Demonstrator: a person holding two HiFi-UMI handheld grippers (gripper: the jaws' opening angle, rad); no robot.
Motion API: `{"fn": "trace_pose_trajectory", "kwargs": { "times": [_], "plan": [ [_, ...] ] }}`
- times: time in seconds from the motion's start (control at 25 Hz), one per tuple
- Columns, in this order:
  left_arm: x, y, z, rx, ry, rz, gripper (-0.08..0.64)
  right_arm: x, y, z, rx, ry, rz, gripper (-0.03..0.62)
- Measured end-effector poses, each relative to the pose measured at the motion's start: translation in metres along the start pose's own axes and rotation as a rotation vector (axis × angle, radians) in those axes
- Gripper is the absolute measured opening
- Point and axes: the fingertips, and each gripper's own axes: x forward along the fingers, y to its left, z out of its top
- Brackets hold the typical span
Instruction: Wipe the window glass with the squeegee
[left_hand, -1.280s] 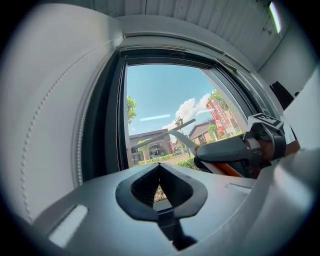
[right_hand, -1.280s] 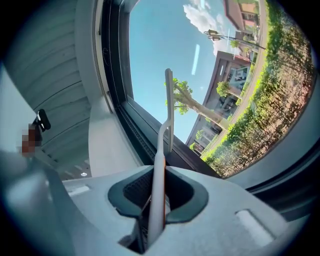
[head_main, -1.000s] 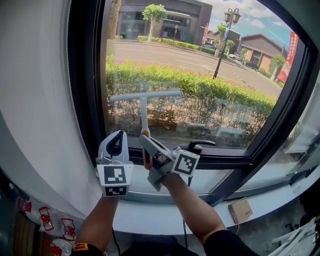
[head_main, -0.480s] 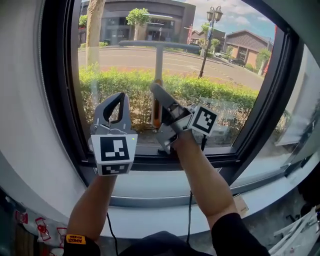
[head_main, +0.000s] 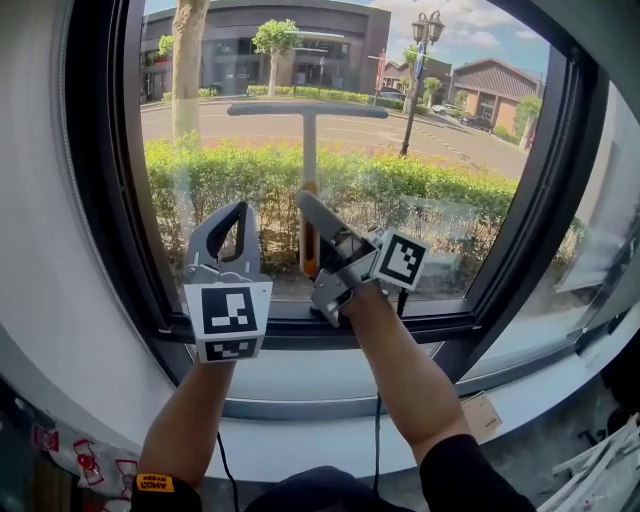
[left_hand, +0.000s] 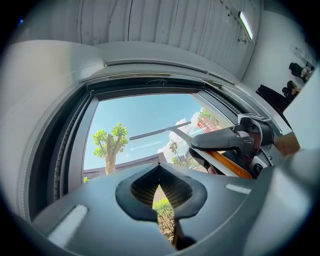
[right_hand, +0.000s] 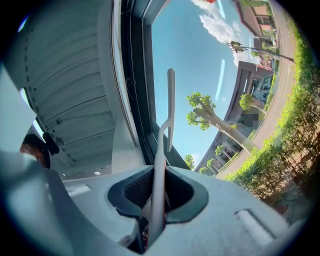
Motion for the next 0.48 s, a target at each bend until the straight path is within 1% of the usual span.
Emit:
{"fn": "trace_pose_trajectory", "kwargs": {
  "times": [0.12,0.24,0.48],
  "plan": [
    [-0.002,-0.01,-0.033,-0.038,0.054,-0.003,0.006,-0.018,-0.011,-0.019,0.022,0.01,-0.012,0.051],
    [-0.009,-0.027,-0.068,-0.072,0.115,-0.025,0.006,-0.037,-0.021,-0.042,0.059,0.01,-0.027,0.051],
    [-0.024,-0.062,-0.117,-0.119,0.199,-0.061,0.006,-0.082,-0.04,-0.081,0.124,0.012,-0.079,0.052]
  ]
}}
